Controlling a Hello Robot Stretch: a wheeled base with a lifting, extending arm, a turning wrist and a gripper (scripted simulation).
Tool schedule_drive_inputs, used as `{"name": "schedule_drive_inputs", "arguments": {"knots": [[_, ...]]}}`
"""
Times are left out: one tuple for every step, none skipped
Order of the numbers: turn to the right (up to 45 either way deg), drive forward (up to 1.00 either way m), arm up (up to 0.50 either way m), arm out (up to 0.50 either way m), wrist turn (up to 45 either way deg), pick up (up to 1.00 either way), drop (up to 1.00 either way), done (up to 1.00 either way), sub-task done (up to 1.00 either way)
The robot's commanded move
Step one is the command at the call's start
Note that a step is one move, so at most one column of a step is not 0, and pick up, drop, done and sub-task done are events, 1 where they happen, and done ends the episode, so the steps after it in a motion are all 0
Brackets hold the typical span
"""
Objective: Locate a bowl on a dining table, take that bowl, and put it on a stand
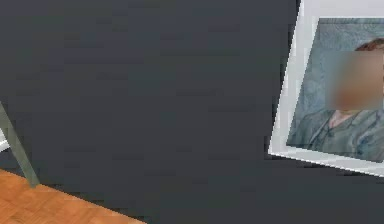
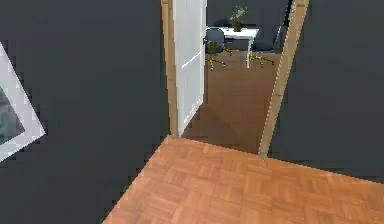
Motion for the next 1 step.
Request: {"name": "schedule_drive_inputs", "arguments": {"knots": [[18.0, 0.0, 0.0, 0.0, 0.0, 0.0, 0.0, 0.0, 0.0]]}}
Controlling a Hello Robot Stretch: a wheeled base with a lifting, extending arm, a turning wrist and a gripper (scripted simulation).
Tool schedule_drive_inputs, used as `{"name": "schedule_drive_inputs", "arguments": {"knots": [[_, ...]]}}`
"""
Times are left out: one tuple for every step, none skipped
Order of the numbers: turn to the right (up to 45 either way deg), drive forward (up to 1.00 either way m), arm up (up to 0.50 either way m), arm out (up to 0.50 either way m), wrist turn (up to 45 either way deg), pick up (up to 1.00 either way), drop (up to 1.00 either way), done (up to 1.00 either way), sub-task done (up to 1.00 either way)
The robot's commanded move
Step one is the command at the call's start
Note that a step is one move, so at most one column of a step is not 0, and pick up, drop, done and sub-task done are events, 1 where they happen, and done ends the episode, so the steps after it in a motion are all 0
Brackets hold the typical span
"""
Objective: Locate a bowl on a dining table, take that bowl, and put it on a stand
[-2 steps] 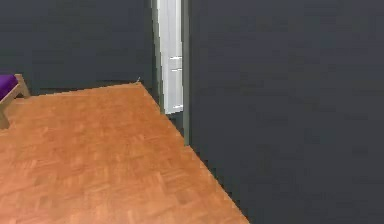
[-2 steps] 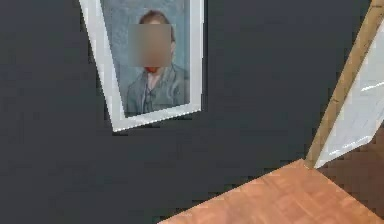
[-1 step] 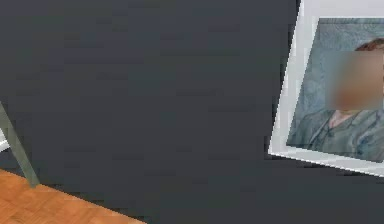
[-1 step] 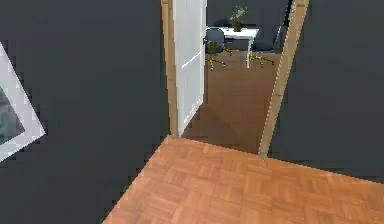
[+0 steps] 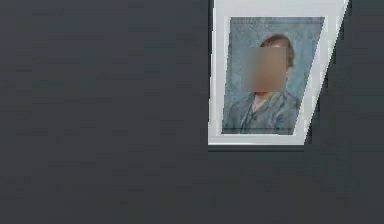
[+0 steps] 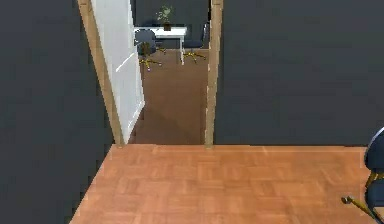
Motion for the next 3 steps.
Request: {"name": "schedule_drive_inputs", "arguments": {"knots": [[0.0, 0.1, 0.0, 0.0, 0.0, 0.0, 0.0, 0.0, 0.0], [45.0, 0.0, 0.0, 0.0, 0.0, 0.0, 0.0, 0.0, 0.0], [45.0, 0.0, 0.0, 0.0, 0.0, 0.0, 0.0, 0.0, 0.0]]}}
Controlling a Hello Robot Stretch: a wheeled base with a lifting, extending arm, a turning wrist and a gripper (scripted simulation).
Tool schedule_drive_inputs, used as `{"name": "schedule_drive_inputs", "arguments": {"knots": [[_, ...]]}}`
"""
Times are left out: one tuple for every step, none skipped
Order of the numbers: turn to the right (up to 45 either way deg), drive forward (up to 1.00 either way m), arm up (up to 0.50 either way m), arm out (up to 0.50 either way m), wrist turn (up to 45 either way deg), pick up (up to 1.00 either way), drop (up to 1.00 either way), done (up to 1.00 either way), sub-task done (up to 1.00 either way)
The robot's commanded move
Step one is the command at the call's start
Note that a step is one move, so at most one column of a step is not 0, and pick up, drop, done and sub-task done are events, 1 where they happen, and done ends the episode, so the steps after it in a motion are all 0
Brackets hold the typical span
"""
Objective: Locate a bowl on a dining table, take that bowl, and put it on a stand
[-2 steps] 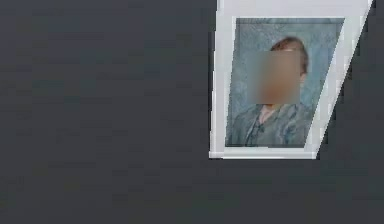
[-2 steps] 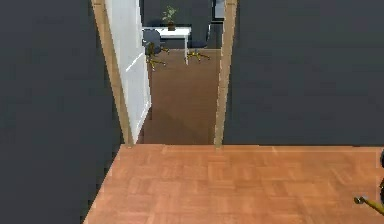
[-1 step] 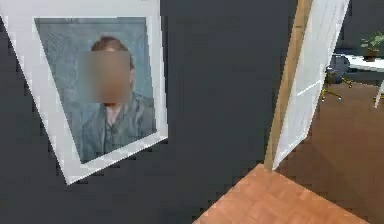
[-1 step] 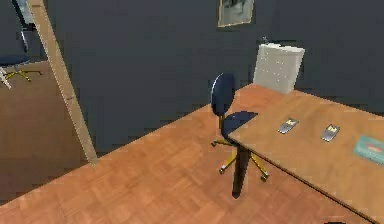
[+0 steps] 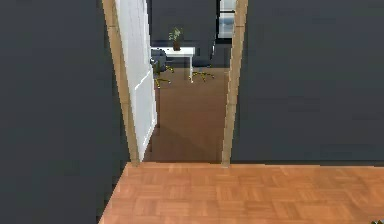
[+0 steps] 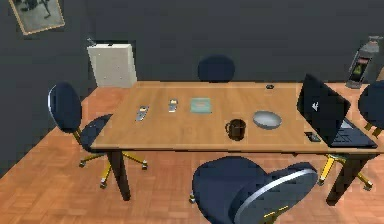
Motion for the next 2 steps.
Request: {"name": "schedule_drive_inputs", "arguments": {"knots": [[21.0, 0.0, 0.0, 0.0, 0.0, 0.0, 0.0, 0.0, 0.0], [45.0, 0.0, 0.0, 0.0, 0.0, 0.0, 0.0, 0.0, 0.0]]}}
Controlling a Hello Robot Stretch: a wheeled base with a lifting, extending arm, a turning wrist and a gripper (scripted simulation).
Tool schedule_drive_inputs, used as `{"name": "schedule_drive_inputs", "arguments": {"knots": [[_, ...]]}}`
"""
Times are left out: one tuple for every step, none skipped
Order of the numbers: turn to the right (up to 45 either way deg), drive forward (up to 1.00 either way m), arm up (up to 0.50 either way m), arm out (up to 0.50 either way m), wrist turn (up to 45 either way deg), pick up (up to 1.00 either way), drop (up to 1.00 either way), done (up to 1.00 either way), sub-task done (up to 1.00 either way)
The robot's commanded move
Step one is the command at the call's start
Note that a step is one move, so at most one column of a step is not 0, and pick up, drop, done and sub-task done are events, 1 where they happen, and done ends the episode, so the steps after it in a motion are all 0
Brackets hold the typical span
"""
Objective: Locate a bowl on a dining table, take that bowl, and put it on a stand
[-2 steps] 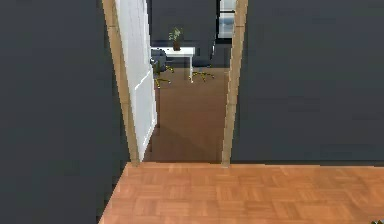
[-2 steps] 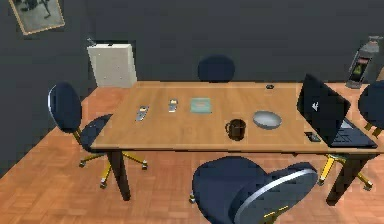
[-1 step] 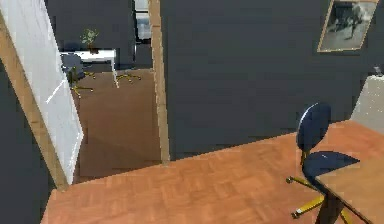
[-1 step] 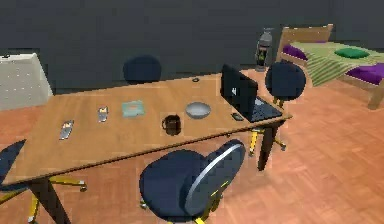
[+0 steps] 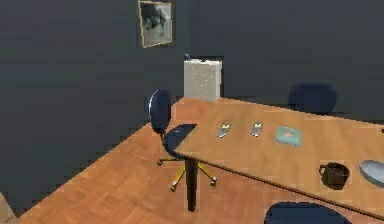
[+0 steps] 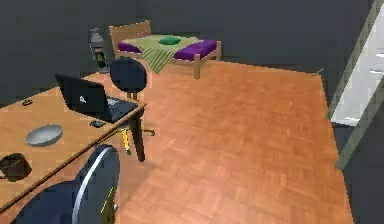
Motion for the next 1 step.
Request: {"name": "schedule_drive_inputs", "arguments": {"knots": [[45.0, 0.0, 0.0, 0.0, 0.0, 0.0, 0.0, 0.0, 0.0]]}}
